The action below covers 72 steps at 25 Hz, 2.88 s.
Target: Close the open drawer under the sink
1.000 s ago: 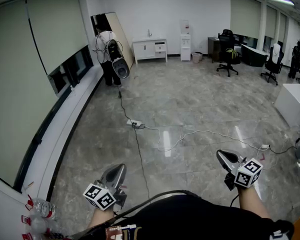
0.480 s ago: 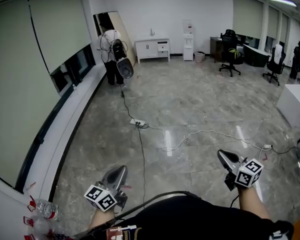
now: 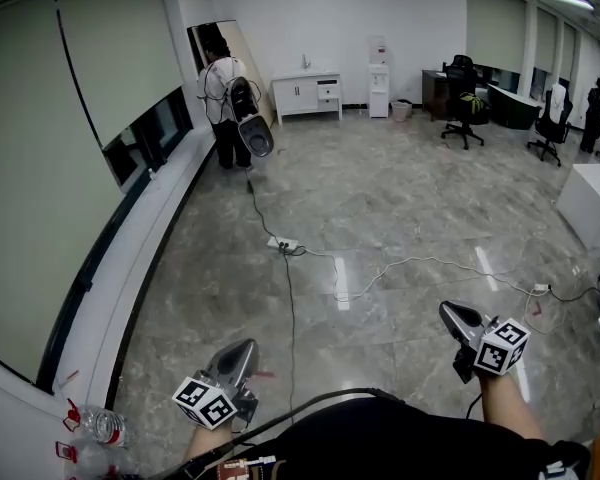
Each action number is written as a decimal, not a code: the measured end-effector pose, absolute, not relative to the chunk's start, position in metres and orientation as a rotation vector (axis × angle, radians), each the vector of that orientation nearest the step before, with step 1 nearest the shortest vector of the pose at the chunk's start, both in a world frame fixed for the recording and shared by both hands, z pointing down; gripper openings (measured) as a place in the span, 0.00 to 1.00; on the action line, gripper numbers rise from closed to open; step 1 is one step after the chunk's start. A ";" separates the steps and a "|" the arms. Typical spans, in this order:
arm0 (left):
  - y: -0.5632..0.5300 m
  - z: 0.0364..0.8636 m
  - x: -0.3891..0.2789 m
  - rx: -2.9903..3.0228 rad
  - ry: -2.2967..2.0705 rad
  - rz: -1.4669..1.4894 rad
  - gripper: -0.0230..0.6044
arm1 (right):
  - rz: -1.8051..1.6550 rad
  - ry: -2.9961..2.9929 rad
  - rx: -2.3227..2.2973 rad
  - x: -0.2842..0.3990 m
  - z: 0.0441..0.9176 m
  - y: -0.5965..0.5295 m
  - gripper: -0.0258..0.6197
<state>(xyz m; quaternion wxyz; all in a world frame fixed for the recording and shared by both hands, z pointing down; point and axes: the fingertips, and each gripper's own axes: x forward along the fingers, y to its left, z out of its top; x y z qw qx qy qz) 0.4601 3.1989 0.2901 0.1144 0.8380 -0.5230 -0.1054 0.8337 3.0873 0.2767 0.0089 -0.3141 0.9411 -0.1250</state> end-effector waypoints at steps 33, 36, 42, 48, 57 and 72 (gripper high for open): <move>2.900 0.272 0.583 2.405 -1.640 -0.260 0.03 | -0.396 3.006 -0.801 0.931 0.293 2.757 0.04; 2.872 0.277 0.583 2.411 -1.607 -0.265 0.03 | -0.407 3.006 -0.832 0.934 0.300 2.737 0.04; 2.807 0.293 0.572 2.445 -1.523 -0.281 0.03 | -0.406 3.015 -0.902 0.921 0.308 2.693 0.04; 2.738 0.299 0.510 2.480 -1.431 -0.322 0.03 | -0.378 2.978 -1.030 0.872 0.297 2.641 0.04; 2.650 0.280 0.360 2.540 -1.417 -0.267 0.03 | -0.349 2.962 -1.035 0.718 0.274 2.560 0.04; 2.517 0.303 0.298 2.448 -1.506 -0.262 0.03 | -0.421 3.027 -0.875 0.636 0.298 2.386 0.04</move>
